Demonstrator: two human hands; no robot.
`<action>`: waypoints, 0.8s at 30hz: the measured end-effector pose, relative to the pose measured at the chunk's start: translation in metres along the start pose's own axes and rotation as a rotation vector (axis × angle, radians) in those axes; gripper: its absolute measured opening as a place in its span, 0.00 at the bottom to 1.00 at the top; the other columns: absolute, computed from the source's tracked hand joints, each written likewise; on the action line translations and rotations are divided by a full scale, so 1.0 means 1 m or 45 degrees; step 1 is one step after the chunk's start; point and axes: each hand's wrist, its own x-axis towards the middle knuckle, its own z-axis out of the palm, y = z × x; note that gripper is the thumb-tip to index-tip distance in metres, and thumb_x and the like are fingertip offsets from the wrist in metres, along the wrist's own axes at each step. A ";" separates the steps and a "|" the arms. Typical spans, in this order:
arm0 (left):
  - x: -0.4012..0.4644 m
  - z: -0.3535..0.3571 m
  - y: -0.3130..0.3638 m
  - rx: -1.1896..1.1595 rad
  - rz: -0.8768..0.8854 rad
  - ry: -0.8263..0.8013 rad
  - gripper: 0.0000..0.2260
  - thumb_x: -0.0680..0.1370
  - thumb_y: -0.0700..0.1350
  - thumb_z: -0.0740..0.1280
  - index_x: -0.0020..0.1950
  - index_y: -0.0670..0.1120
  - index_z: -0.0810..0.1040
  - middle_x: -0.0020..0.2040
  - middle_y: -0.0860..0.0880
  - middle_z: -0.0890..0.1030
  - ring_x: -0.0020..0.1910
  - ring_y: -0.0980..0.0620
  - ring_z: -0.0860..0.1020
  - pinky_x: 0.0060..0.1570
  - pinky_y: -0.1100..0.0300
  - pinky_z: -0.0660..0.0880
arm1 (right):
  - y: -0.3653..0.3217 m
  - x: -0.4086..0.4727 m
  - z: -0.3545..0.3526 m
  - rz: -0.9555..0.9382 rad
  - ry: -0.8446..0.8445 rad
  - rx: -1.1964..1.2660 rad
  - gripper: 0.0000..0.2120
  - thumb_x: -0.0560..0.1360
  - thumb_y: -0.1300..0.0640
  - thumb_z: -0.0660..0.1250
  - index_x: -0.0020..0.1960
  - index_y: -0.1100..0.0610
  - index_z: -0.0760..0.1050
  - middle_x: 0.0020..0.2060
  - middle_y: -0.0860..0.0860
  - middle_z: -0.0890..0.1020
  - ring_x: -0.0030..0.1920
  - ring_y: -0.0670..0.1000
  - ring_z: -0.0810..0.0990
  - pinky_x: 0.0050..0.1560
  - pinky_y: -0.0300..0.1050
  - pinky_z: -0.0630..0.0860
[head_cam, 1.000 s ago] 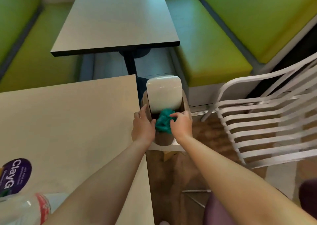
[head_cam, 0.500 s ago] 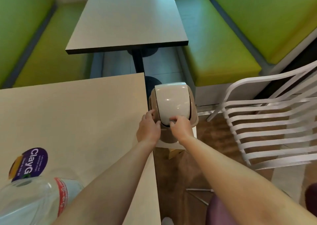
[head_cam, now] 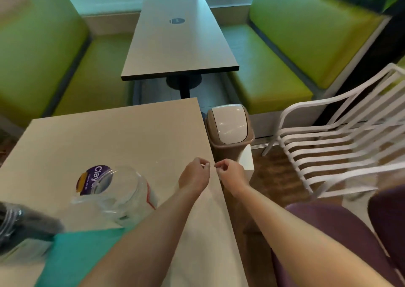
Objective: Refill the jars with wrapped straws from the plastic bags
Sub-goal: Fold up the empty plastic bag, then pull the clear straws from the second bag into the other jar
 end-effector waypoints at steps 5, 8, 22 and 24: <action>-0.071 -0.031 -0.049 -0.008 0.065 -0.045 0.12 0.81 0.53 0.60 0.60 0.51 0.77 0.57 0.51 0.81 0.53 0.49 0.79 0.46 0.58 0.71 | -0.015 -0.085 0.022 0.035 -0.008 0.068 0.07 0.79 0.56 0.63 0.53 0.51 0.78 0.44 0.48 0.81 0.44 0.50 0.80 0.39 0.47 0.78; -0.112 -0.045 -0.081 -0.040 0.081 -0.067 0.11 0.81 0.54 0.60 0.58 0.51 0.77 0.56 0.52 0.82 0.53 0.49 0.79 0.48 0.57 0.72 | -0.021 -0.129 0.041 0.055 -0.004 0.068 0.07 0.79 0.56 0.63 0.53 0.51 0.79 0.42 0.48 0.80 0.42 0.51 0.80 0.35 0.45 0.76; -0.182 -0.102 -0.189 -0.034 -0.101 0.070 0.10 0.81 0.54 0.61 0.57 0.52 0.77 0.56 0.50 0.81 0.55 0.47 0.78 0.53 0.54 0.74 | -0.045 -0.225 0.116 0.104 -0.150 0.133 0.05 0.78 0.53 0.67 0.50 0.54 0.78 0.46 0.49 0.82 0.46 0.50 0.80 0.36 0.40 0.74; -0.183 -0.108 -0.203 -0.047 -0.145 0.115 0.10 0.81 0.54 0.61 0.56 0.52 0.78 0.56 0.51 0.81 0.55 0.48 0.78 0.52 0.55 0.74 | -0.047 -0.225 0.123 0.081 -0.168 0.088 0.05 0.77 0.53 0.67 0.49 0.53 0.78 0.45 0.49 0.82 0.45 0.51 0.80 0.36 0.43 0.75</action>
